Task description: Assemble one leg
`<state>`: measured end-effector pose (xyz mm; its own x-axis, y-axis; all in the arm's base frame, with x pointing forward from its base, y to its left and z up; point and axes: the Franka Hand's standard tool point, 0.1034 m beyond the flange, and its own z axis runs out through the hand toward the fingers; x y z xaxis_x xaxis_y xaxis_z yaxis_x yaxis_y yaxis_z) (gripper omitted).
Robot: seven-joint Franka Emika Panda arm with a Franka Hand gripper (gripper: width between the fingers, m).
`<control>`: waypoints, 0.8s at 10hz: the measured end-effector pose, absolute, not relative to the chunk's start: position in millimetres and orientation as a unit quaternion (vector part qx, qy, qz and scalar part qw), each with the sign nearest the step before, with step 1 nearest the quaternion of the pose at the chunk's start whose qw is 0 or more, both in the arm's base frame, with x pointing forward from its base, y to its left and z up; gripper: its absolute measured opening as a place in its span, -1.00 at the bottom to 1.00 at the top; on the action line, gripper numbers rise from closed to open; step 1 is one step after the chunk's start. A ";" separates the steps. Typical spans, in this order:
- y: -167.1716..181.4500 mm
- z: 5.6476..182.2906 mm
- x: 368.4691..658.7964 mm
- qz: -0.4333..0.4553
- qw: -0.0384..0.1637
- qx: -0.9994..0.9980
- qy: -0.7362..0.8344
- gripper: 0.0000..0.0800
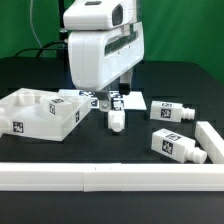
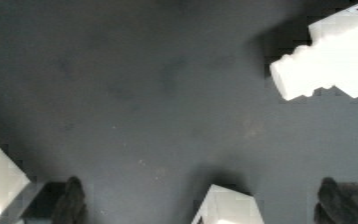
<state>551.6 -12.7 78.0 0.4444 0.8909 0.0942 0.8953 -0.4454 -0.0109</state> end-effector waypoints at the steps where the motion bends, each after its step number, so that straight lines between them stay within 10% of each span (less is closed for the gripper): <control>1: -12.3 78.6 552.7 -0.041 0.028 -0.846 -0.531 0.63; 8: -9.9 75.2 553.9 -0.038 0.029 -0.858 -0.512 0.63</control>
Offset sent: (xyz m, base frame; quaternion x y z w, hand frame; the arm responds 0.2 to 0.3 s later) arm 0.0000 0.0000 0.0000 0.0000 0.0000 0.0000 1.0000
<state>553.9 -9.9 75.2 0.4731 0.8758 0.0955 0.8803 -0.4742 -0.0113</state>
